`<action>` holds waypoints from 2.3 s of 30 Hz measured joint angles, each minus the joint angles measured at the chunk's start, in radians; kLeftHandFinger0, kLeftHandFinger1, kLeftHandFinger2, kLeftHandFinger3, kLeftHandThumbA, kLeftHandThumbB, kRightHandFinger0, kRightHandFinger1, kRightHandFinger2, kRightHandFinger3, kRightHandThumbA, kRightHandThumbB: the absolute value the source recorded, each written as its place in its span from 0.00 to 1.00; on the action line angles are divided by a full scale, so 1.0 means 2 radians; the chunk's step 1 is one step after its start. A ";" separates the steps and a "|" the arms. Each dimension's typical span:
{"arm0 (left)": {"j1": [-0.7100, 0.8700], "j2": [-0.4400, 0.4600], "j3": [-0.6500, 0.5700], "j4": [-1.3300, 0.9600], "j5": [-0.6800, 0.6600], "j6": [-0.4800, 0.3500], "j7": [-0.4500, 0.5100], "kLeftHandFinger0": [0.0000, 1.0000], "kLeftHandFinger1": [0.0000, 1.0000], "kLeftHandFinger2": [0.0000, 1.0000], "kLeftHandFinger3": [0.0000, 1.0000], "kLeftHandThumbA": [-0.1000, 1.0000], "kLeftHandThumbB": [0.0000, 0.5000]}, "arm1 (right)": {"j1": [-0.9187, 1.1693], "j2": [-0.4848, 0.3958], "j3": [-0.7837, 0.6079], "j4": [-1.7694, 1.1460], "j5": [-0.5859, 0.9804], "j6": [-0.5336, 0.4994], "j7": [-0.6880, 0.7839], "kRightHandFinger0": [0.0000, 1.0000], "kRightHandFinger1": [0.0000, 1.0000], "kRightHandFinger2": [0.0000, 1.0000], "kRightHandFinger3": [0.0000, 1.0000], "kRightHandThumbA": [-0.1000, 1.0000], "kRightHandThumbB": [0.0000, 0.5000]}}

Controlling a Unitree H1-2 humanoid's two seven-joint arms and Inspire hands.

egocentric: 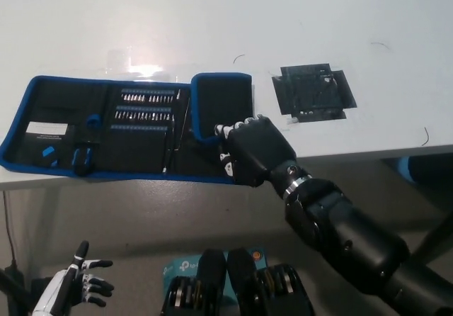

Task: The robot uses its right hand to lift an edge of the toolkit kept in middle of the desk and make one fold in it

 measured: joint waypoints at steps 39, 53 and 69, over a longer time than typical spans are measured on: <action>0.009 -0.004 0.006 0.000 0.000 -0.004 0.000 0.43 0.44 0.34 0.58 1.00 1.00 | 0.066 0.035 -0.206 -0.297 0.107 0.158 0.257 1.00 1.00 1.00 1.00 0.72 0.92; 0.010 -0.005 0.007 0.004 0.000 -0.005 0.000 0.42 0.44 0.38 0.62 1.00 1.00 | 0.164 0.024 -0.369 -0.374 0.231 0.175 0.297 0.72 0.88 1.00 1.00 0.24 0.32; 0.011 -0.005 0.006 0.011 0.000 -0.005 0.001 0.45 0.46 0.34 0.62 1.00 1.00 | 0.343 0.055 -0.602 -0.232 0.355 0.076 0.243 0.39 0.48 0.87 1.00 0.09 0.26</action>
